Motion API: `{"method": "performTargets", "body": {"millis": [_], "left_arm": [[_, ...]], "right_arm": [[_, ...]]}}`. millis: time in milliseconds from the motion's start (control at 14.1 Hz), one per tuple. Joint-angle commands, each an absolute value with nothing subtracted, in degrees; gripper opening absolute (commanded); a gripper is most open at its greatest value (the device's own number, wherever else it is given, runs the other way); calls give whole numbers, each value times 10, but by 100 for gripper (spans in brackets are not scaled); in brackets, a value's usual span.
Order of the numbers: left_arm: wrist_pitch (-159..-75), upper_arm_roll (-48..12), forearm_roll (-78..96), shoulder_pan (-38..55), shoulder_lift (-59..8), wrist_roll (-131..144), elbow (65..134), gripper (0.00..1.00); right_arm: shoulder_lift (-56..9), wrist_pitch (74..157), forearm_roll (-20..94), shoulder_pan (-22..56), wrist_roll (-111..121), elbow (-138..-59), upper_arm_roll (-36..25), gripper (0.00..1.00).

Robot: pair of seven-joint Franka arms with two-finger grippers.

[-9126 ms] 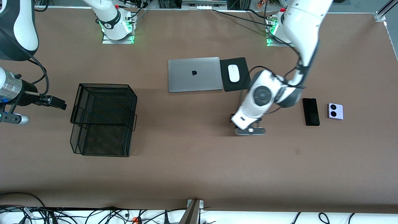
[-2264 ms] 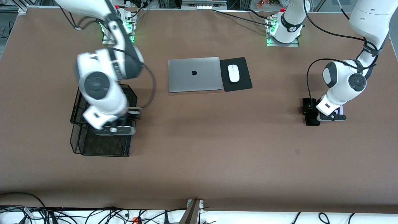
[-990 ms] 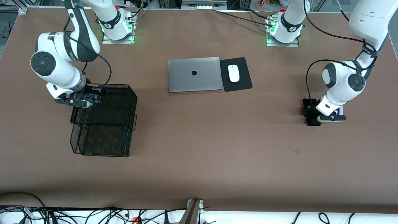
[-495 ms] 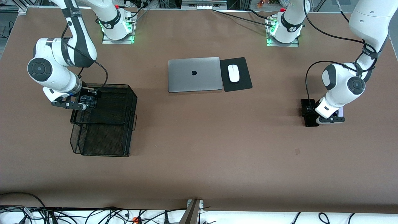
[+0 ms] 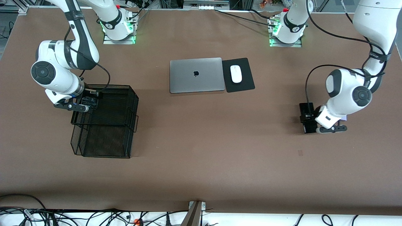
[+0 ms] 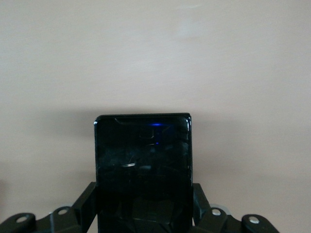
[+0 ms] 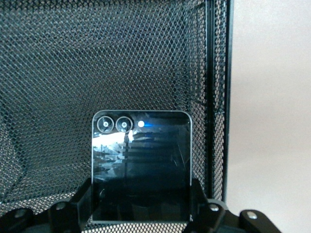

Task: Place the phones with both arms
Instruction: 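Carry the black slab phone to the table center with the left gripper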

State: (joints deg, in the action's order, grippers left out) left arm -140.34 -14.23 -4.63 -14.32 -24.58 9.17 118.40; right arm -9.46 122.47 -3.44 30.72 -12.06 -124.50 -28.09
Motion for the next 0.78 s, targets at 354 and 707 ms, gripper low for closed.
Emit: {"method": "performTargets", "body": {"millis": [354,707], "left_arm": [[-1386,-152,-43,58,-300,295,1085,0],[-1381,-143,-47,173,-373,363,981,0]], "right_arm": [[-95,1225,-27,308,-112,-1234,-284,99],[-96,1156,-26,308,-110,-1155,-284,99]]}}
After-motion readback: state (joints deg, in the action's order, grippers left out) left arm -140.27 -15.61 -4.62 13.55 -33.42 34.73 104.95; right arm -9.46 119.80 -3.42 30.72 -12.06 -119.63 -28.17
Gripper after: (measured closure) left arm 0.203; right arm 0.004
